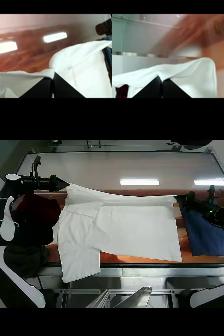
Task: Fold the shirts.
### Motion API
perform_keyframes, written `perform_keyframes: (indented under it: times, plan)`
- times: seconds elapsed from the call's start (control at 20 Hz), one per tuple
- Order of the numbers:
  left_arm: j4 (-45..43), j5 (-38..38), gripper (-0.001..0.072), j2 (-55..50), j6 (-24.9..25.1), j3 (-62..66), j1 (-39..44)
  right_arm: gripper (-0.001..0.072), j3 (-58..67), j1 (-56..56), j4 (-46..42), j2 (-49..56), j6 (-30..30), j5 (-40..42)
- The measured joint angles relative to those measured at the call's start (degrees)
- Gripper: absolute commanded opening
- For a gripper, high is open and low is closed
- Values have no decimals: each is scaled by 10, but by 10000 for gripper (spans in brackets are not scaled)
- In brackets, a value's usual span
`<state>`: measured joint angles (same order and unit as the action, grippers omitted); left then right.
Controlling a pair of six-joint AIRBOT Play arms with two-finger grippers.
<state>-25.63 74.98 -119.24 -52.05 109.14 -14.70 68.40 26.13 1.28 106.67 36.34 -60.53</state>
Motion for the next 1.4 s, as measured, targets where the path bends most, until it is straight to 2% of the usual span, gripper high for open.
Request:
perform_keyframes:
  times: [0.35,0.7,1.15,1.2,1.25,1.3,1.35,1.4]
  plan:
    - [-45,-1,15,-35,-24,63,-11,21,106,2,-15,60,28,-13]
    - [-136,10,14,-39,-41,20,-16,21,118,2,-136,68,79,-15]
    - [-167,3,16,-39,-43,-3,-5,22,120,-4,-165,81,89,-15]
    - [-169,5,16,-39,-43,-4,-3,66,120,-6,-166,82,89,-15]
    - [-170,7,20,-39,-43,-4,-1,234,120,-8,-167,82,89,-14]
    - [-170,10,196,-39,-43,-4,0,272,120,-10,-169,82,88,-13]
    - [-170,14,295,-39,-43,-3,1,271,120,-11,-170,82,86,-13]
    - [-170,23,295,-39,-43,0,0,271,119,-12,-172,82,85,-16]
